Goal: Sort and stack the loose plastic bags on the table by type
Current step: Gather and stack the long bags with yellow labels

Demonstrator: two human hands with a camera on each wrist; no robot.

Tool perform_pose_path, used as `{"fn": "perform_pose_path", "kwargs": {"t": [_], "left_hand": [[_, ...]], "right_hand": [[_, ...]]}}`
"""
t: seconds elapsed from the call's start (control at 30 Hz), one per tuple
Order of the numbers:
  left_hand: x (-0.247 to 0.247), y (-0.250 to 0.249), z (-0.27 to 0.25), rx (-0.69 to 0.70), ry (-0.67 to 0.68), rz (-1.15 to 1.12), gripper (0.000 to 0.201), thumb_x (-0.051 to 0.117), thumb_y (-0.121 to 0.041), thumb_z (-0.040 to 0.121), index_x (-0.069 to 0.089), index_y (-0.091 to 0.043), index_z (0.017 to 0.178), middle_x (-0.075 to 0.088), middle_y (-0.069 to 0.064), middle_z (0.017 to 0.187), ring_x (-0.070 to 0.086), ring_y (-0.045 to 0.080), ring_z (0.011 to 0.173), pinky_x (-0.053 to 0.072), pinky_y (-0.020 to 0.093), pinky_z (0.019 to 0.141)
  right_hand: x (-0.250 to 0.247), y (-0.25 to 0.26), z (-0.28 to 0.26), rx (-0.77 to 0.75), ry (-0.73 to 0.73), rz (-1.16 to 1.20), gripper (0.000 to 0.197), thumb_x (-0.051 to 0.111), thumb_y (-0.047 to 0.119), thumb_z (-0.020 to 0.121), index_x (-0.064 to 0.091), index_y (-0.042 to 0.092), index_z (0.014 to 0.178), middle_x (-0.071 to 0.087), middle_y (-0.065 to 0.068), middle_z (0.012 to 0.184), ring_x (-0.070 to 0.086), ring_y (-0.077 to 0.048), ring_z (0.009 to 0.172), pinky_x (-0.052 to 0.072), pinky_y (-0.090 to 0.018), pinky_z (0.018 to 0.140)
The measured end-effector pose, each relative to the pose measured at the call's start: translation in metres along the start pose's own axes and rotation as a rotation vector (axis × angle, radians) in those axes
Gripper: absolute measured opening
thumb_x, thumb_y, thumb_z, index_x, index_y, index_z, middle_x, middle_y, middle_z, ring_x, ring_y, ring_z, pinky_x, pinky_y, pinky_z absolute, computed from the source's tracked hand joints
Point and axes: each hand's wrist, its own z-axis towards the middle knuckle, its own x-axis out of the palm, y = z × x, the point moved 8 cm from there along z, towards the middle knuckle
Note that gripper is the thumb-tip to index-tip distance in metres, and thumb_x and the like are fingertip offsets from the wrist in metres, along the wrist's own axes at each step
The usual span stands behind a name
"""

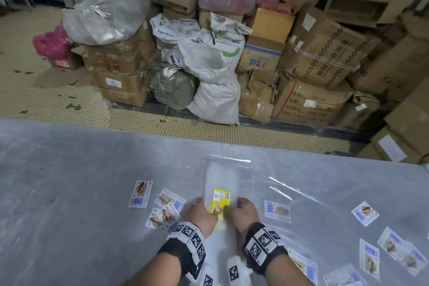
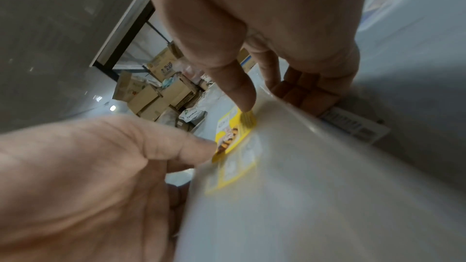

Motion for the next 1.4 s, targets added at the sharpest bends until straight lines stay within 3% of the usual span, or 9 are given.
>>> {"fn": "perform_pose_path", "kwargs": {"t": [0.23,0.37,0.67,0.77,0.93,1.03,1.17,1.3,1.4], "left_hand": [[0.012,0.015,0.022,-0.088,0.023,-0.104,0.027,0.058,-0.040,0.054,0.058,-0.037,0.081,0.070,-0.010,0.089,0.066,0.018,0.089,0.055,0.033,0.083],[0.008,0.007,0.008,-0.060,0.010,-0.147,0.031,0.063,-0.028,0.064,0.058,-0.040,0.092,0.069,-0.010,0.092,0.064,0.018,0.094,0.052,0.028,0.083],[0.002,-0.002,-0.007,-0.001,0.031,-0.507,0.053,0.071,-0.025,0.064,0.062,-0.016,0.116,0.068,0.007,0.104,0.063,0.022,0.094,0.048,0.027,0.075],[-0.004,-0.004,-0.006,0.017,0.018,-0.582,0.072,0.062,-0.038,0.042,0.063,-0.014,0.111,0.066,0.008,0.108,0.061,0.025,0.102,0.048,0.036,0.087],[-0.021,-0.031,-0.012,0.181,-0.020,-0.556,0.057,0.052,-0.019,0.054,0.062,-0.022,0.110,0.069,0.001,0.106,0.063,0.022,0.102,0.048,0.041,0.096],[-0.034,-0.054,-0.011,0.291,-0.094,-0.615,0.048,0.051,-0.012,0.054,0.065,-0.018,0.099,0.073,0.004,0.094,0.066,0.027,0.091,0.051,0.044,0.086],[-0.058,-0.096,-0.018,0.434,-0.177,-0.605,0.037,0.052,-0.014,0.063,0.060,-0.023,0.098,0.072,0.001,0.095,0.066,0.015,0.088,0.050,0.022,0.077],[-0.071,-0.123,-0.012,0.500,-0.237,-0.612,0.026,0.053,-0.020,0.076,0.057,-0.027,0.100,0.070,-0.002,0.099,0.066,0.020,0.097,0.051,0.037,0.089],[-0.074,-0.139,-0.007,0.504,-0.260,-0.638,0.026,0.053,-0.024,0.077,0.055,-0.033,0.102,0.070,-0.008,0.102,0.065,0.016,0.100,0.049,0.036,0.092]], "right_hand": [[0.007,-0.014,0.009,0.108,0.104,0.160,0.046,0.061,0.009,0.046,0.062,-0.011,0.088,0.066,-0.014,0.075,0.061,-0.023,0.069,0.053,-0.042,0.064],[0.009,-0.016,0.012,0.111,0.099,0.162,0.035,0.061,0.015,0.052,0.060,0.011,0.087,0.068,-0.017,0.090,0.069,-0.033,0.081,0.059,-0.051,0.074],[0.001,0.020,-0.019,-0.030,0.209,0.236,0.032,0.050,-0.010,0.076,0.055,0.009,0.102,0.065,-0.019,0.095,0.062,-0.025,0.079,0.051,-0.037,0.073],[-0.005,0.031,-0.020,-0.077,0.222,0.226,0.034,0.050,-0.011,0.077,0.057,0.007,0.105,0.067,-0.020,0.098,0.063,-0.024,0.078,0.052,-0.036,0.070],[-0.018,0.063,-0.029,-0.148,0.281,0.243,0.035,0.046,-0.017,0.080,0.057,0.007,0.103,0.065,-0.012,0.084,0.060,-0.012,0.060,0.047,-0.022,0.054],[-0.025,0.089,-0.034,-0.242,0.325,0.277,0.045,0.045,-0.017,0.075,0.054,0.008,0.110,0.067,-0.018,0.094,0.067,-0.023,0.075,0.055,-0.029,0.064],[-0.046,0.129,-0.029,-0.360,0.270,0.277,0.046,0.041,-0.022,0.083,0.043,0.020,0.102,0.061,-0.011,0.098,0.063,-0.014,0.081,0.054,-0.023,0.068],[-0.063,0.158,-0.021,-0.462,0.240,0.259,0.048,0.043,-0.017,0.084,0.040,0.023,0.111,0.064,-0.012,0.106,0.063,-0.022,0.096,0.053,-0.044,0.091],[-0.072,0.172,-0.017,-0.544,0.225,0.241,0.046,0.041,-0.016,0.088,0.037,0.020,0.117,0.062,-0.002,0.108,0.062,-0.006,0.093,0.053,-0.031,0.089]]}}
